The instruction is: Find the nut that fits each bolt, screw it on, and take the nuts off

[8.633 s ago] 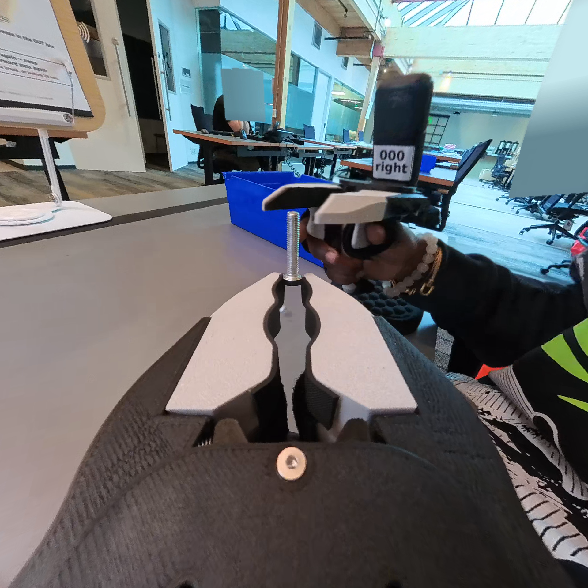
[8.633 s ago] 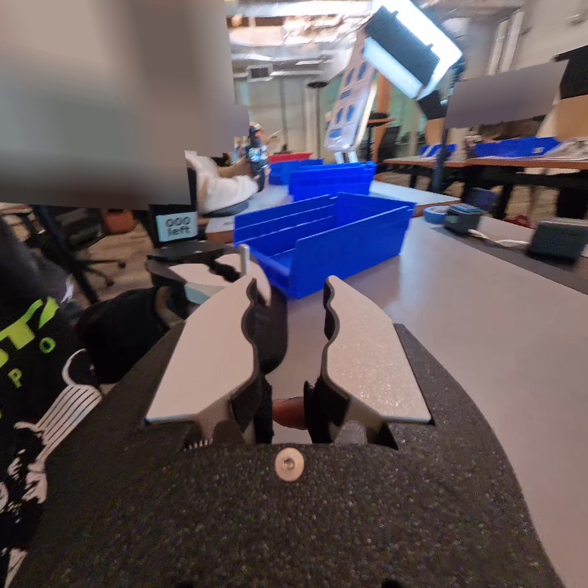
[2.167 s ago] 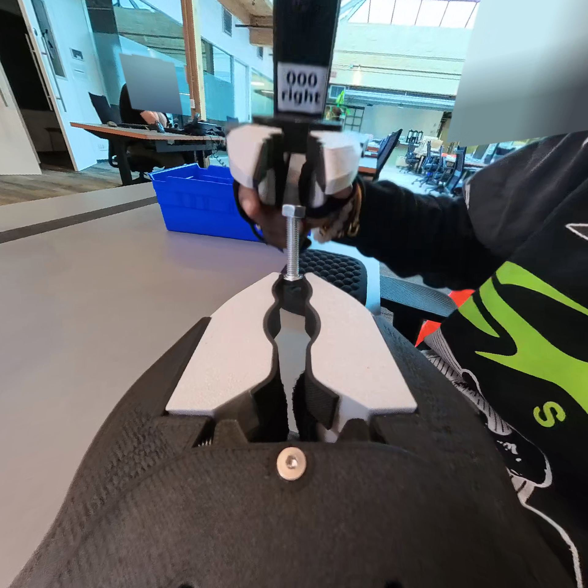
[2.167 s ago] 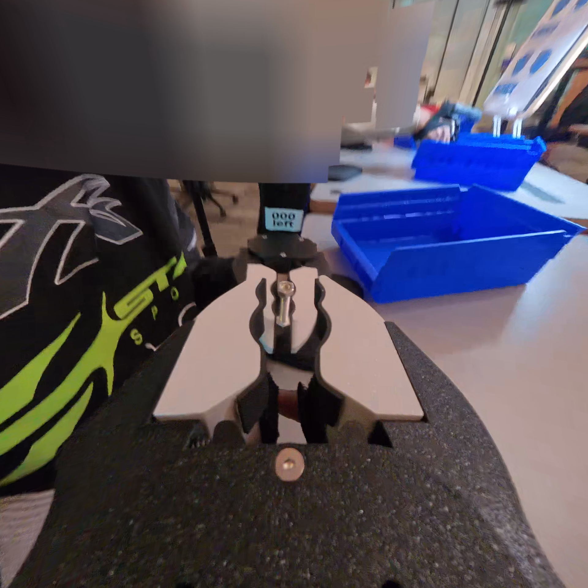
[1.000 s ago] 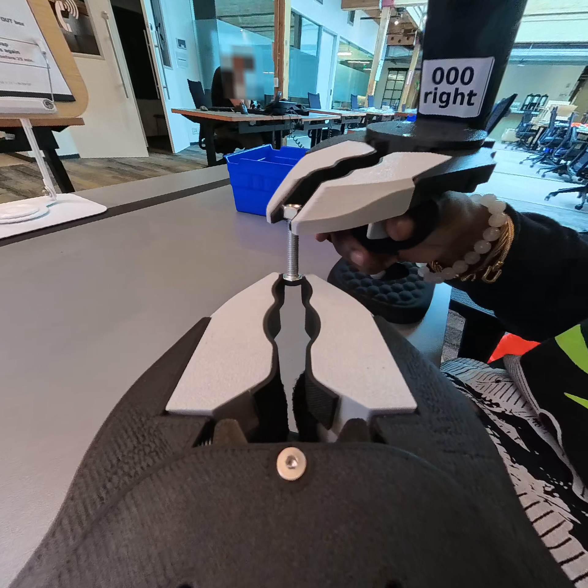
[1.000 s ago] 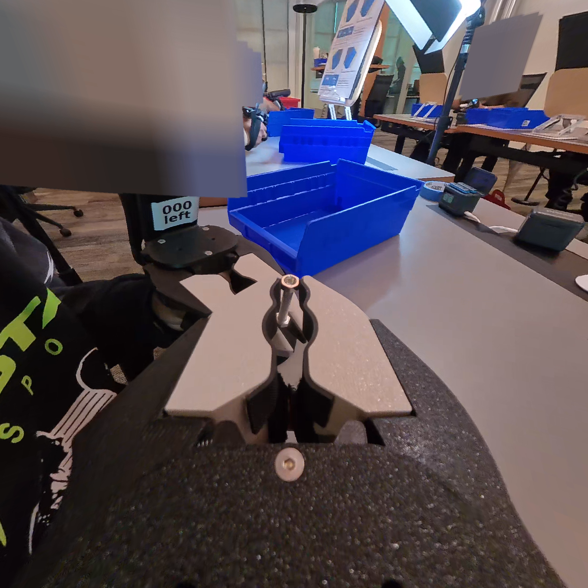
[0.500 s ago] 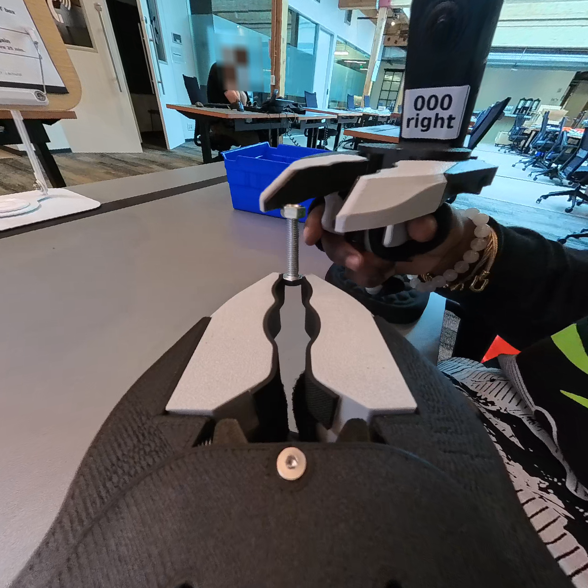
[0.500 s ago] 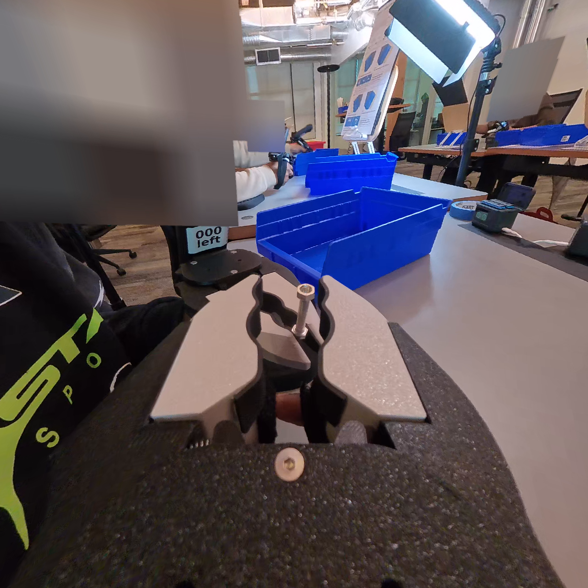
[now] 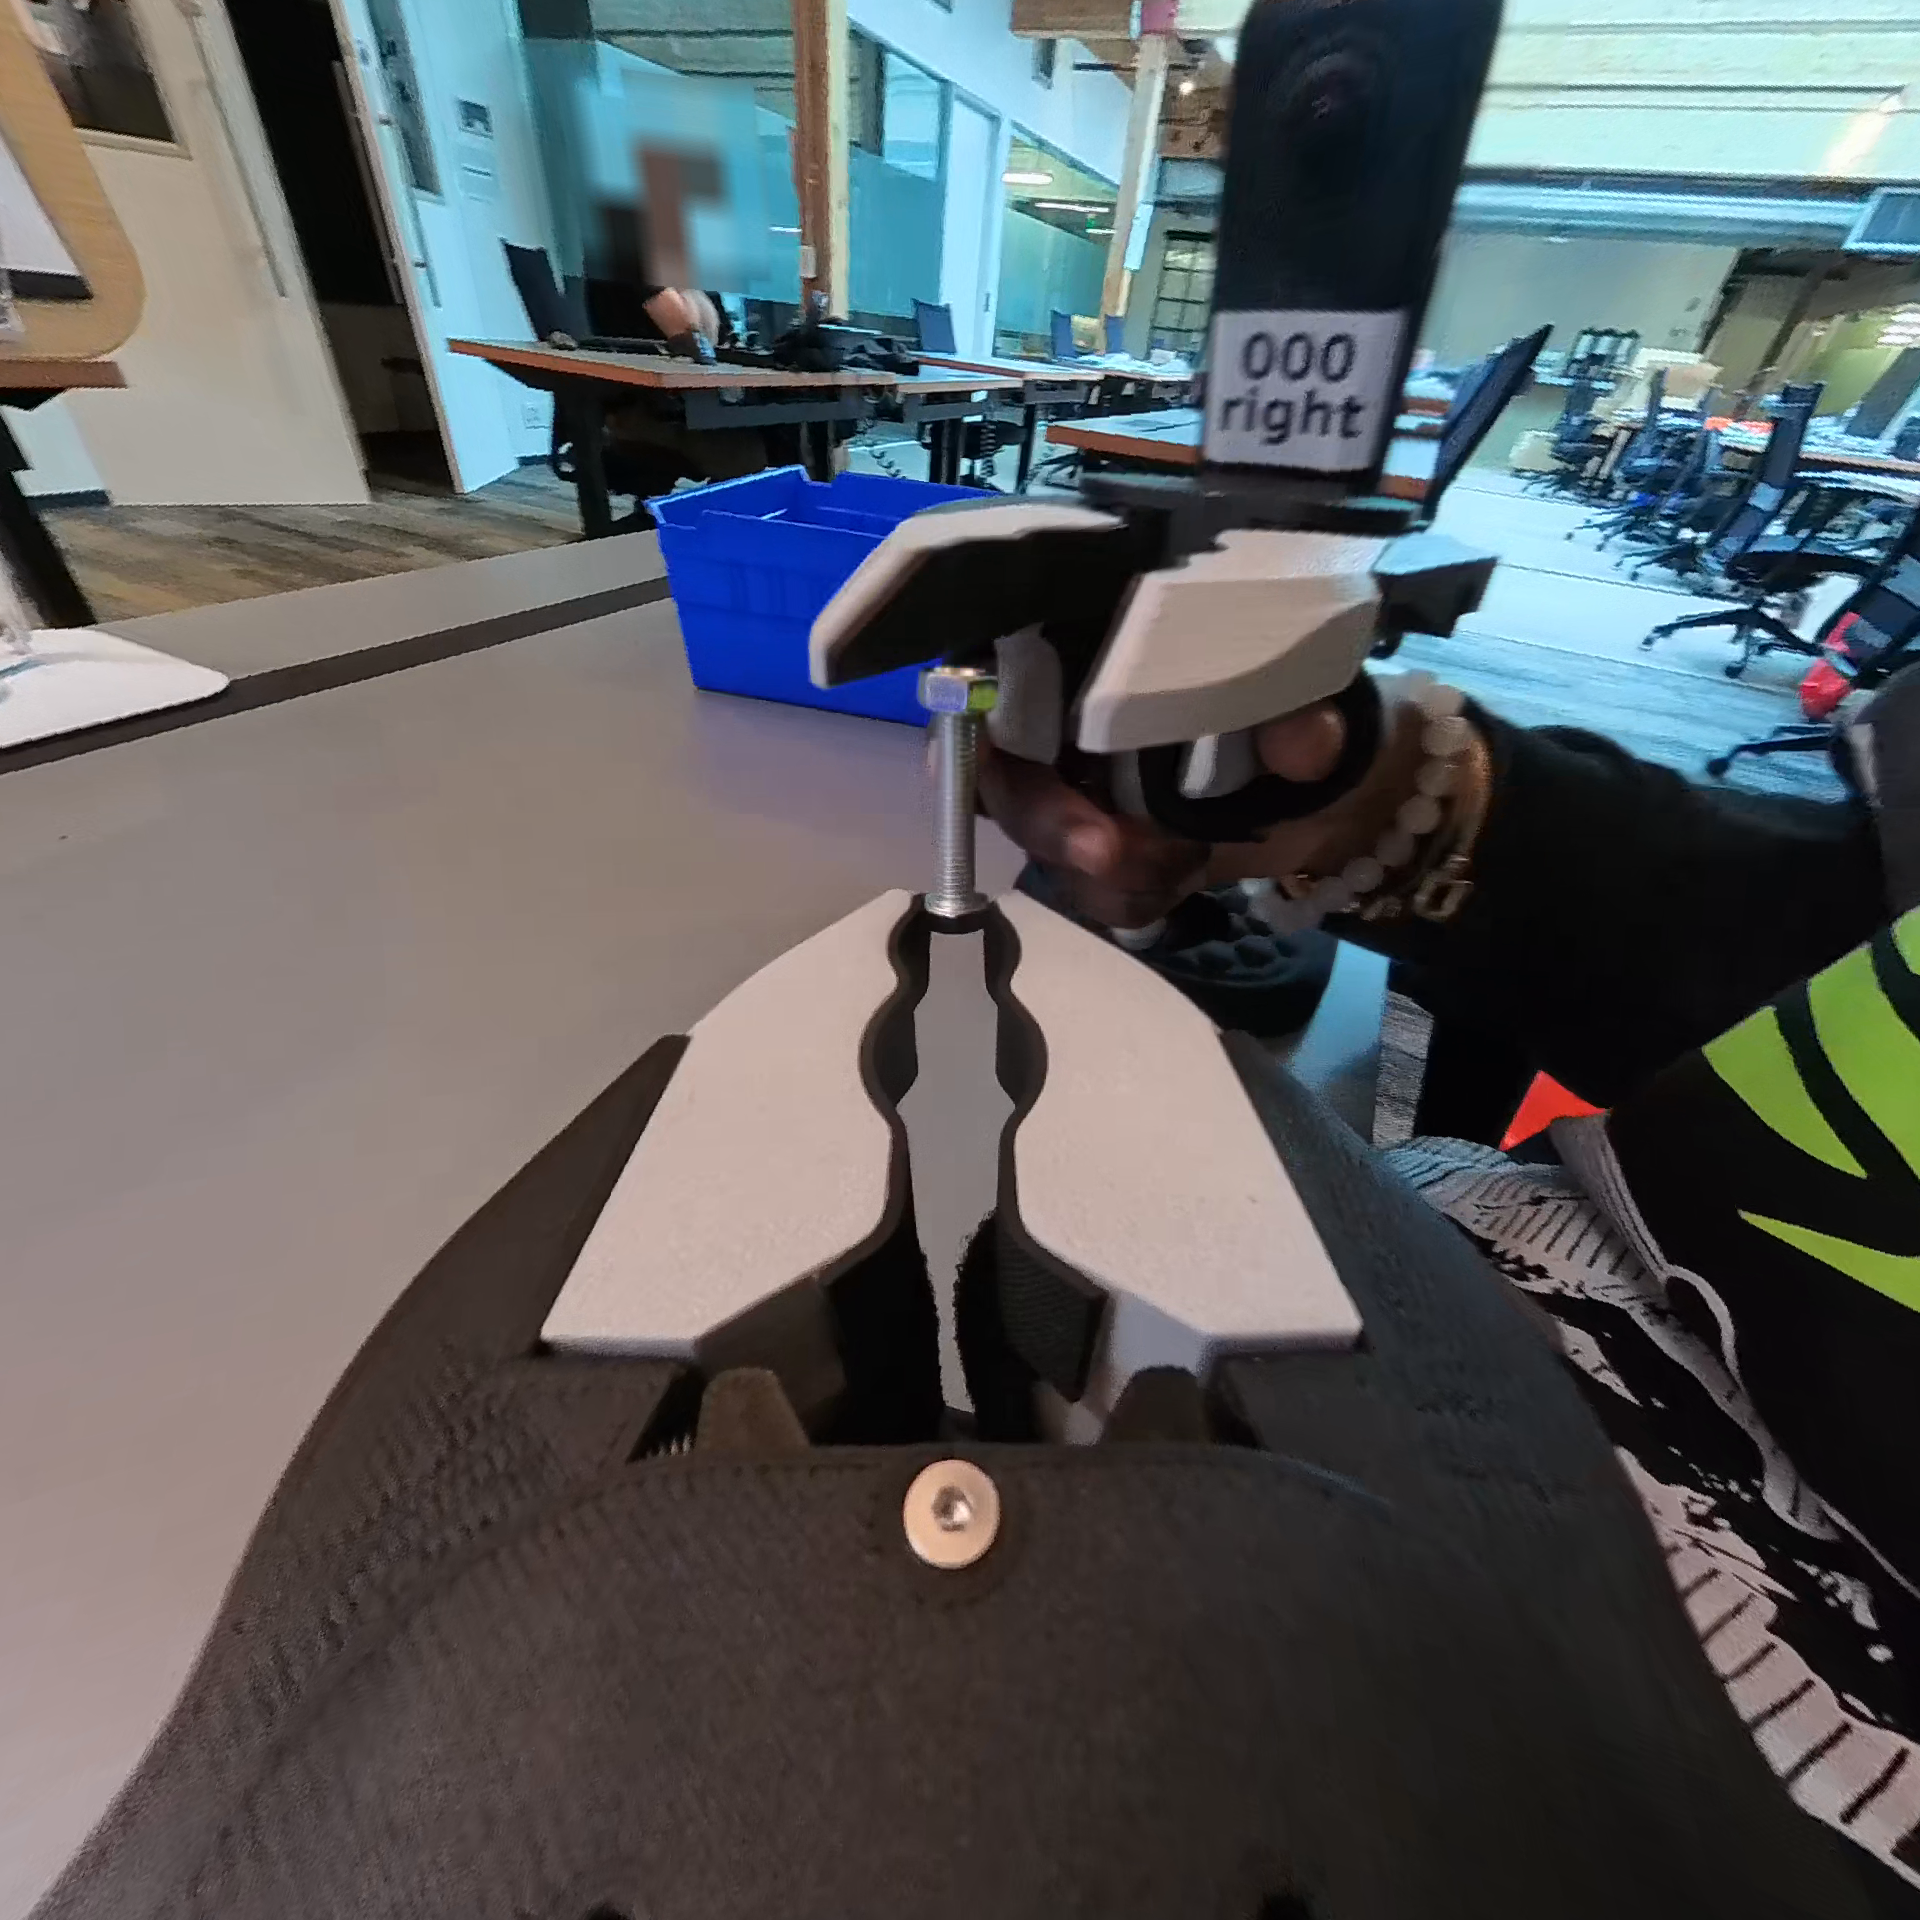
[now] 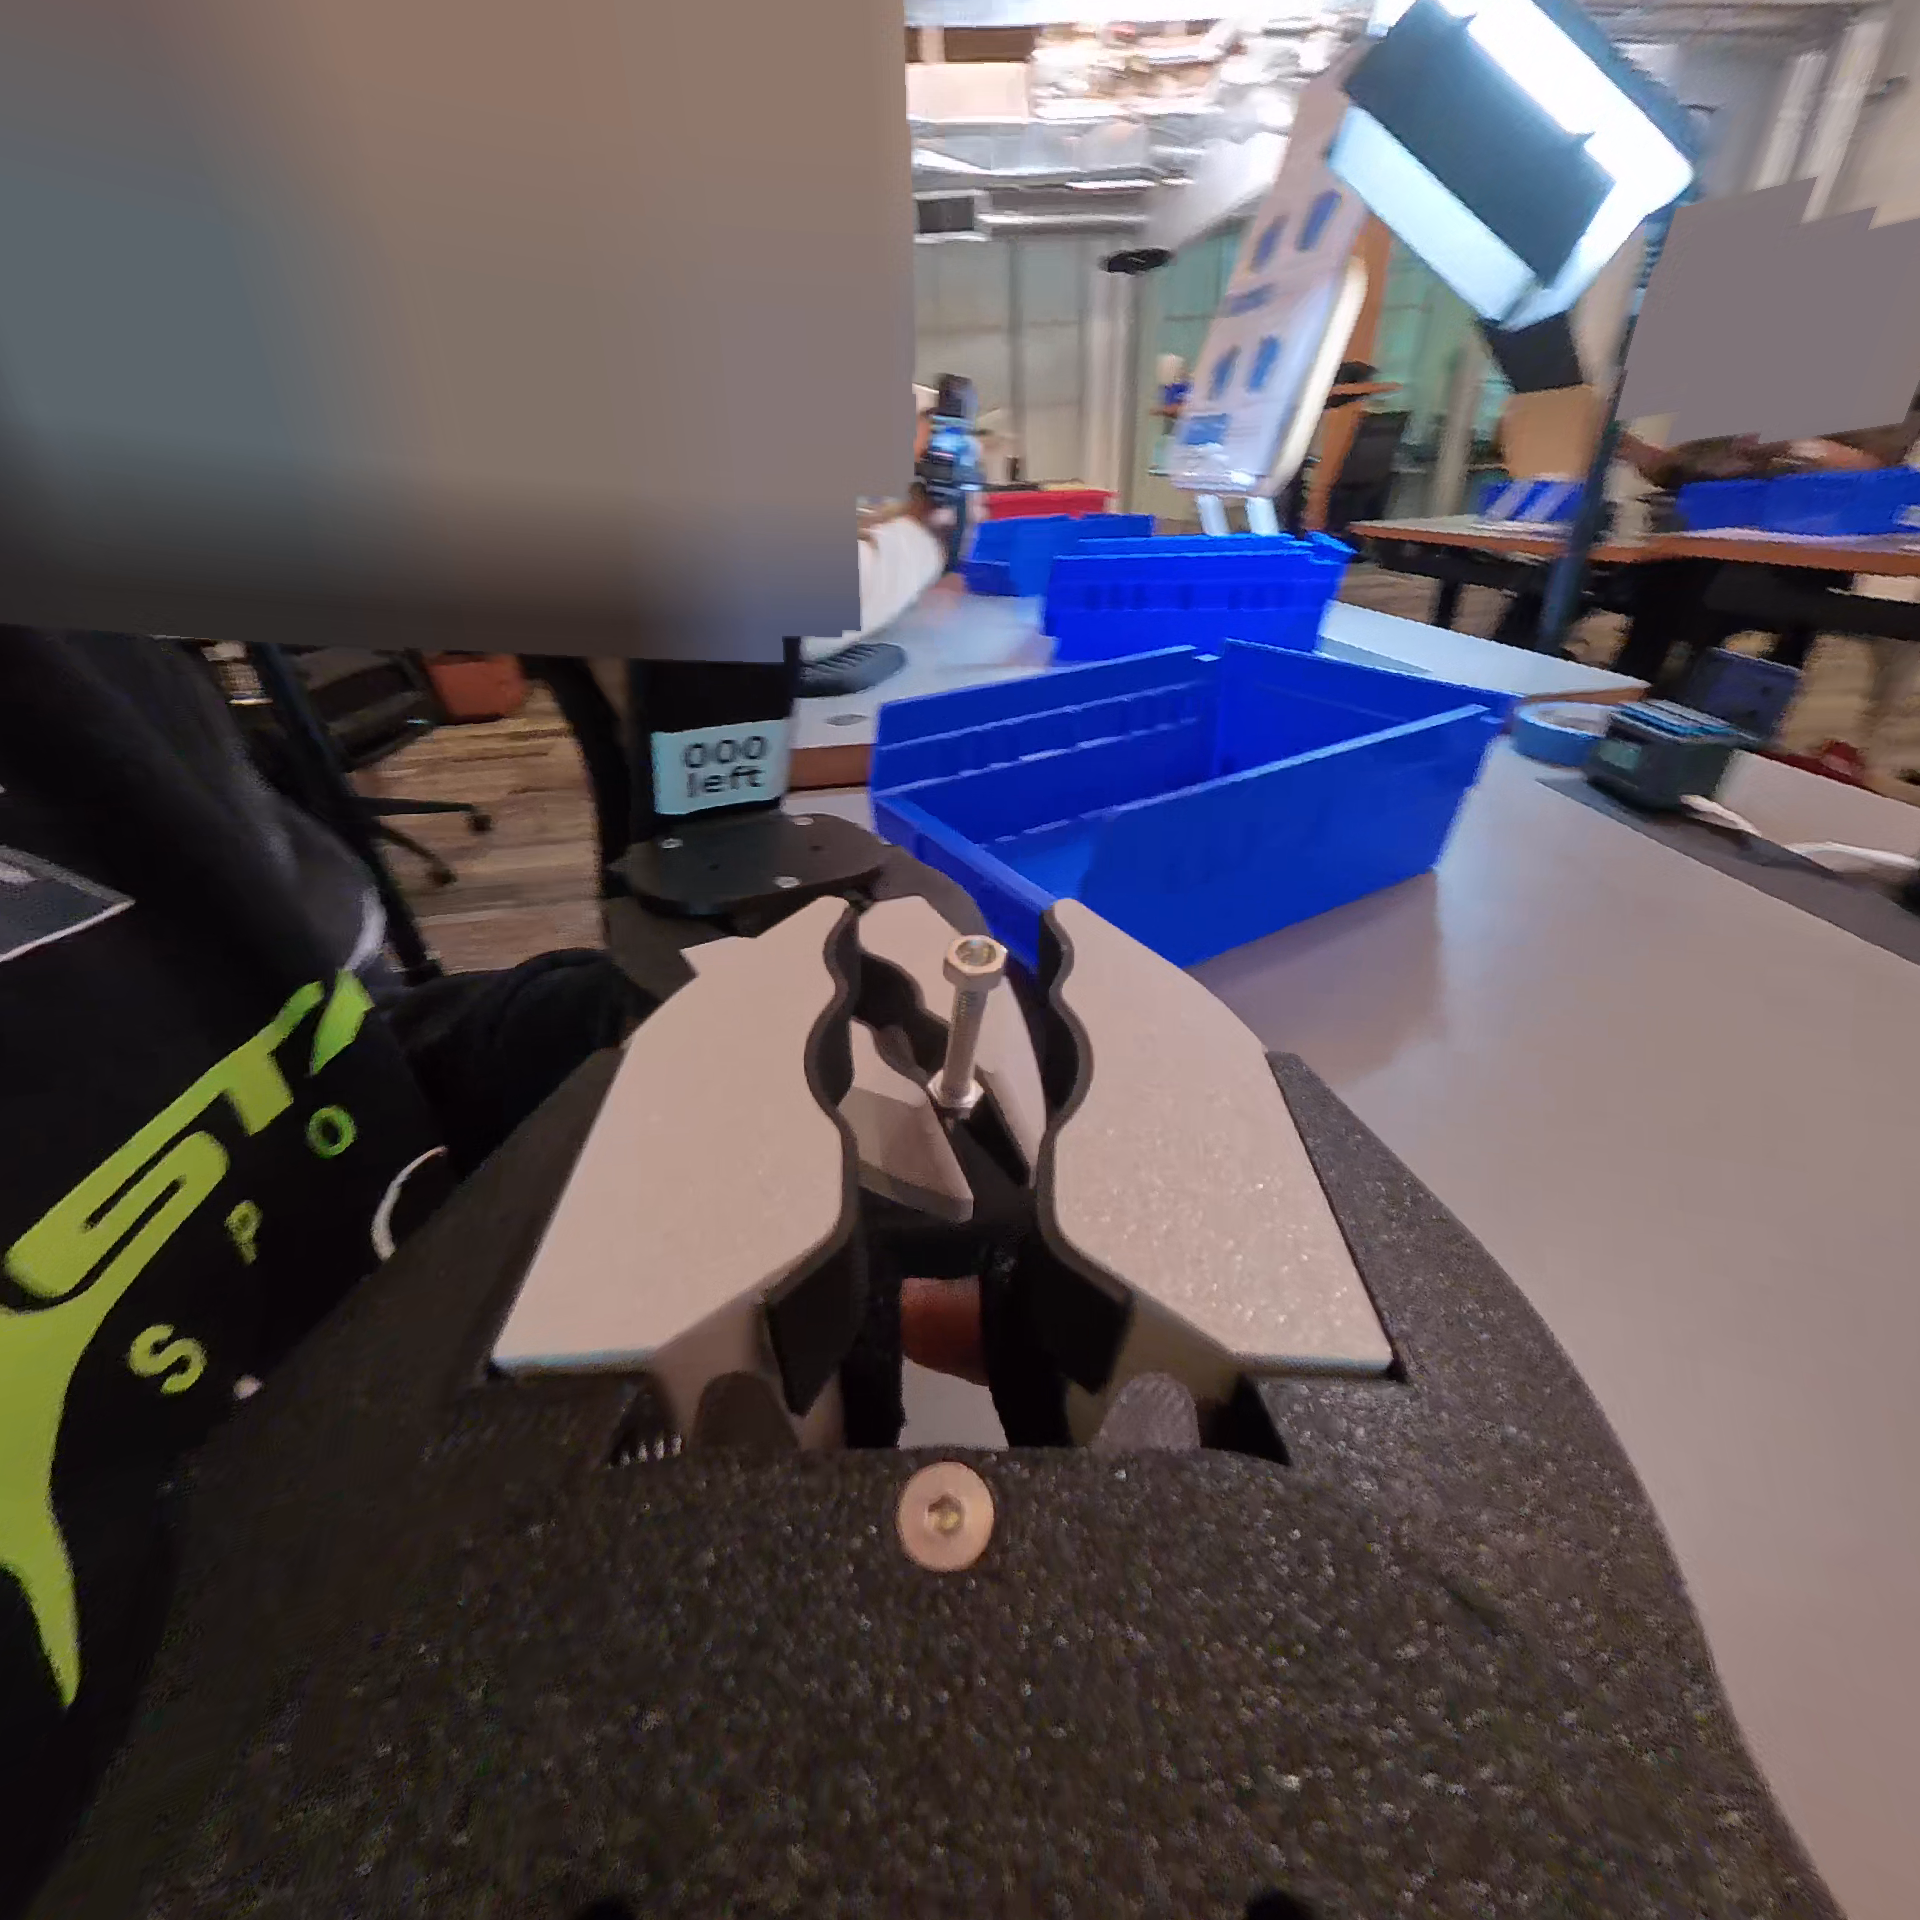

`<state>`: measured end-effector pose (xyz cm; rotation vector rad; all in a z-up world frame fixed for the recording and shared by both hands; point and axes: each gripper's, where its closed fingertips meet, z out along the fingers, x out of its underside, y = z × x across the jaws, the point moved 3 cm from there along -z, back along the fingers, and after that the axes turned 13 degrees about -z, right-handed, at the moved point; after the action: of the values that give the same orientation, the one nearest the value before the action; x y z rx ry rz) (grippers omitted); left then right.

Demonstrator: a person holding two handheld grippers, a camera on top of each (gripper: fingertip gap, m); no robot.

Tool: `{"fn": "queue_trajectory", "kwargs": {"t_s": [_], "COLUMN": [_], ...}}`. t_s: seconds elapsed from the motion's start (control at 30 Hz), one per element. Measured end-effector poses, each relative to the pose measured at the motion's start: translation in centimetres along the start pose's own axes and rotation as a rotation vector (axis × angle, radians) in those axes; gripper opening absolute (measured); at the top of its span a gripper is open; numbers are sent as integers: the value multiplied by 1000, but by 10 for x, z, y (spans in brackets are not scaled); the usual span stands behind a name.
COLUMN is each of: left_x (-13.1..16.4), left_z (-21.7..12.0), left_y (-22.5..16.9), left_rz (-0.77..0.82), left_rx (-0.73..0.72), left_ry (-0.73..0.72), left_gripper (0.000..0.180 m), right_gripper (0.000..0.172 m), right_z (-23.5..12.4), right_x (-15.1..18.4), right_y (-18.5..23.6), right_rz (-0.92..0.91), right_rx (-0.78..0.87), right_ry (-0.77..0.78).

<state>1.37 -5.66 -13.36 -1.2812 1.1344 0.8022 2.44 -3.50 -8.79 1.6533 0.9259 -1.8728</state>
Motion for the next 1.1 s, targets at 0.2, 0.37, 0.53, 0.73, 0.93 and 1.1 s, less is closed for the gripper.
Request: {"fn": "queue_trajectory", "kwargs": {"t_s": [0.2,0.37,0.53,0.73,0.93,1.1], "left_x": [-2,-2,-2,-2,-1,-1], "left_z": [-5,-6,-5,-4,-1,0], "left_y": [-10,-11,-10,-6,0,4], "left_rz": [-45,-53,-46,-24,12,17], "left_rx": [148,168,154,82,-22,-69], "left_ry": [-14,-12,-12,-12,-9,-12], "left_gripper": [10,10,10,10,10,10], "right_gripper": [27,19,12,11,11,11], "right_z": [-4,-4,-2,-3,-3,-2], "right_x": [-5,-3,1,2,4,4], "right_y": [5,1,1,-1,-2,-2], "right_rz": [79,102,84,45,-38,-77], "right_rx": [-253,-276,-249,-142,52,200], "right_ry": [-175,-195,-155,-99,3,82]}}
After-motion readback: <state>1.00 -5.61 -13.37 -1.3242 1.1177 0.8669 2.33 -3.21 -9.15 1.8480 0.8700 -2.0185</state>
